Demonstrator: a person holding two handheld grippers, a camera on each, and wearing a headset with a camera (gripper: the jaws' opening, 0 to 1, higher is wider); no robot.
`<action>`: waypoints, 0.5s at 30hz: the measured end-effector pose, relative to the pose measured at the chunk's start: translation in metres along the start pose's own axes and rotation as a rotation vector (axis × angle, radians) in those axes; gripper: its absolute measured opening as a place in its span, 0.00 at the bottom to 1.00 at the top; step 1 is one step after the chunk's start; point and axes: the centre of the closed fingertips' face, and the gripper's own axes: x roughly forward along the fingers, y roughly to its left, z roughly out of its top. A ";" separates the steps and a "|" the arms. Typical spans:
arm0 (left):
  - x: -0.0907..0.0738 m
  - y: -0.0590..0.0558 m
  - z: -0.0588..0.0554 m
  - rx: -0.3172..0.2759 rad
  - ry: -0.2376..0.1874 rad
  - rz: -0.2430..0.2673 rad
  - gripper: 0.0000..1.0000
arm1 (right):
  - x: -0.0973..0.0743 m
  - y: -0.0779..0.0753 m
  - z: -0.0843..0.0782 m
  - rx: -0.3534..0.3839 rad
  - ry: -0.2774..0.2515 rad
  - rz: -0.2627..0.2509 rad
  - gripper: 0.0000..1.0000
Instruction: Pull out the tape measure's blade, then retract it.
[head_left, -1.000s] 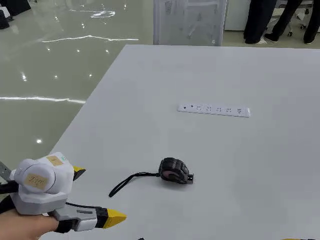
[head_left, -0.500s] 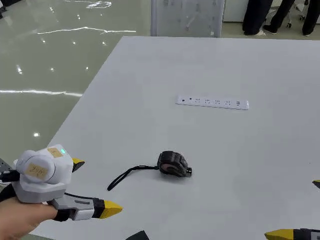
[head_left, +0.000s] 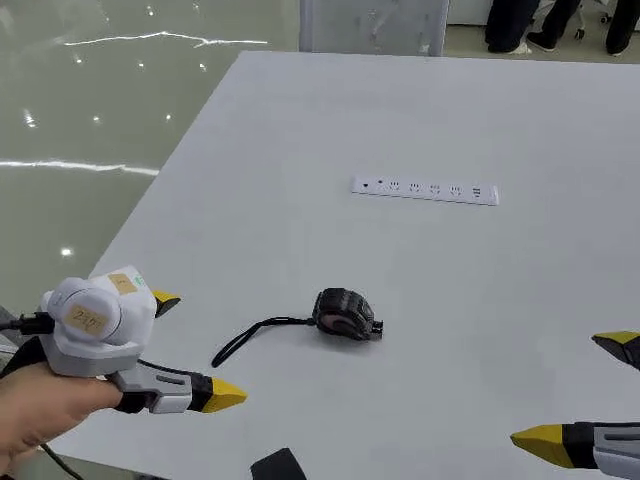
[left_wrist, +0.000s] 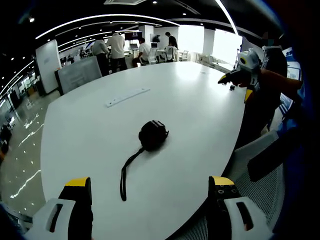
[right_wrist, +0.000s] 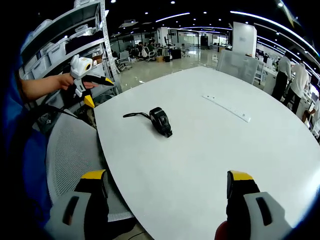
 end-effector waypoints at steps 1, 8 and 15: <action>0.002 0.001 0.000 0.002 0.001 -0.003 0.93 | 0.002 0.000 0.000 -0.006 0.002 0.003 0.95; 0.010 0.004 0.002 0.013 -0.005 -0.015 0.92 | 0.013 -0.001 0.005 -0.035 0.006 0.020 0.92; 0.021 0.007 0.004 0.027 -0.003 -0.031 0.91 | 0.026 -0.002 0.008 -0.063 0.020 0.037 0.91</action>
